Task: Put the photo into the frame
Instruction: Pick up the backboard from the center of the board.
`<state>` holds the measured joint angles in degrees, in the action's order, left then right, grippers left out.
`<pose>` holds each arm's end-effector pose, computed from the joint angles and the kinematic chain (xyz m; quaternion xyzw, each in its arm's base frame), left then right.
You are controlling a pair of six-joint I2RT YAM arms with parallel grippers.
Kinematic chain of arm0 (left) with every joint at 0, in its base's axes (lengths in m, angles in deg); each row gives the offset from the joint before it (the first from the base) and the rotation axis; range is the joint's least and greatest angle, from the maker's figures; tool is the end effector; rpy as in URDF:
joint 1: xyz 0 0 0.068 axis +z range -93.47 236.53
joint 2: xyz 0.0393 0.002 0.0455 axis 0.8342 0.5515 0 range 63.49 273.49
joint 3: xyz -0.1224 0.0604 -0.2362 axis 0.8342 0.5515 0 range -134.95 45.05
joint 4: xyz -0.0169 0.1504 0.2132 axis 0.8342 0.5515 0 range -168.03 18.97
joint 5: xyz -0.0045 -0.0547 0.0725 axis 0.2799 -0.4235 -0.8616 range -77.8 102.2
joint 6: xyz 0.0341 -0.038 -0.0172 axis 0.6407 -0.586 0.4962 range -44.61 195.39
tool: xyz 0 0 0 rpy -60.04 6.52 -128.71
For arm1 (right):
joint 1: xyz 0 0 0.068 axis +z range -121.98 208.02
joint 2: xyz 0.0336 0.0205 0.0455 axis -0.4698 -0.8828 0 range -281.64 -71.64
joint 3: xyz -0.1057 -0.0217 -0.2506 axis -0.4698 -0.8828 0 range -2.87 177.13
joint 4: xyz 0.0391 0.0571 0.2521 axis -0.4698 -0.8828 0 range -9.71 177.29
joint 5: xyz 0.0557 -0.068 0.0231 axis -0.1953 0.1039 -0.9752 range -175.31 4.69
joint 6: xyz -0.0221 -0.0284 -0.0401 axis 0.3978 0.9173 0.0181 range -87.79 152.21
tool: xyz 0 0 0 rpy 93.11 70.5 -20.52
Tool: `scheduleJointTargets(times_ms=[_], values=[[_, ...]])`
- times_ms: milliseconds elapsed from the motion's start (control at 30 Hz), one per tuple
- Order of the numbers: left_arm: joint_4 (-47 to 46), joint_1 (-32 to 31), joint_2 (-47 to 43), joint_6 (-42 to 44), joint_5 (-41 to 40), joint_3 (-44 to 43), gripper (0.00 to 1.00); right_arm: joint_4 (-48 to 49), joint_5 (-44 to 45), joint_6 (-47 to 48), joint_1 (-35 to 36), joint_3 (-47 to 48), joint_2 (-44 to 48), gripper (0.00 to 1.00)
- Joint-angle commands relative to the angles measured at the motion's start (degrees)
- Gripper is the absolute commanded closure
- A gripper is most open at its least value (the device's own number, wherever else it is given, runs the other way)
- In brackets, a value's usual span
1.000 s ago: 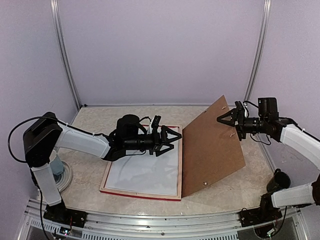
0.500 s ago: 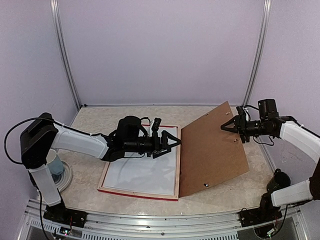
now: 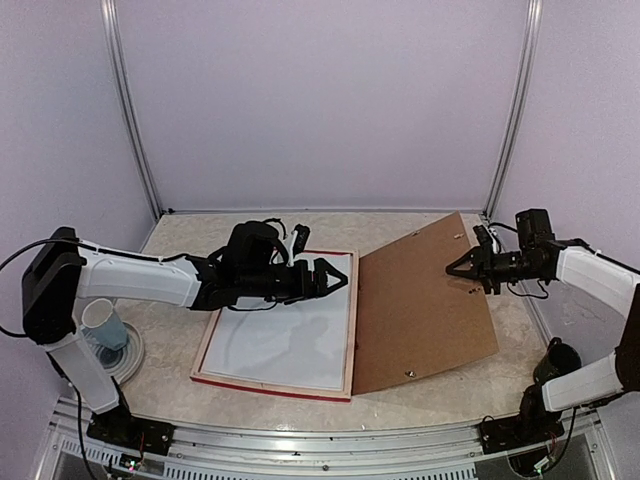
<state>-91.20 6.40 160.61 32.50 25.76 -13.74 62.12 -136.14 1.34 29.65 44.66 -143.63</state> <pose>0.2375 -0.2974 0.2245 0.1161 0.8326 -0.4548 0.2940 0.2478 0.0346 0.2441 0.0707 0.8577 0.4739 0.1865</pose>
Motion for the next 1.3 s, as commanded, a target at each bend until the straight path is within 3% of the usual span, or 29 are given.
scheduleJointTargets(times_ms=[0,367,500,800,1033,1267], values=[[2.80,0.64,-2.07,2.40,-1.60,3.32,0.04,3.30,-3.68,1.40,-1.06,-2.53,-1.75,0.62],[0.65,0.75,-4.03,2.15,-0.90,8.93,0.04,12.35,-8.59,0.90,-3.23,-7.22,-4.73,0.93],[0.61,0.82,-4.38,2.20,-0.67,9.12,0.04,14.05,-9.70,0.65,-3.94,-7.43,-4.20,1.00],[0.97,4.15,-5.07,0.64,0.33,9.45,0.04,16.33,-11.89,-1.67,-5.58,-8.26,-1.44,1.00],[7.74,9.55,-7.81,0.88,-7.22,9.15,0.03,18.36,-13.27,-4.78,-9.58,-8.93,0.89,1.00],[12.99,19.55,-9.28,-2.05,-13.27,10.85,0.03,36.51,-18.04,-19.65,-10.70,-13.28,3.70,1.00]])
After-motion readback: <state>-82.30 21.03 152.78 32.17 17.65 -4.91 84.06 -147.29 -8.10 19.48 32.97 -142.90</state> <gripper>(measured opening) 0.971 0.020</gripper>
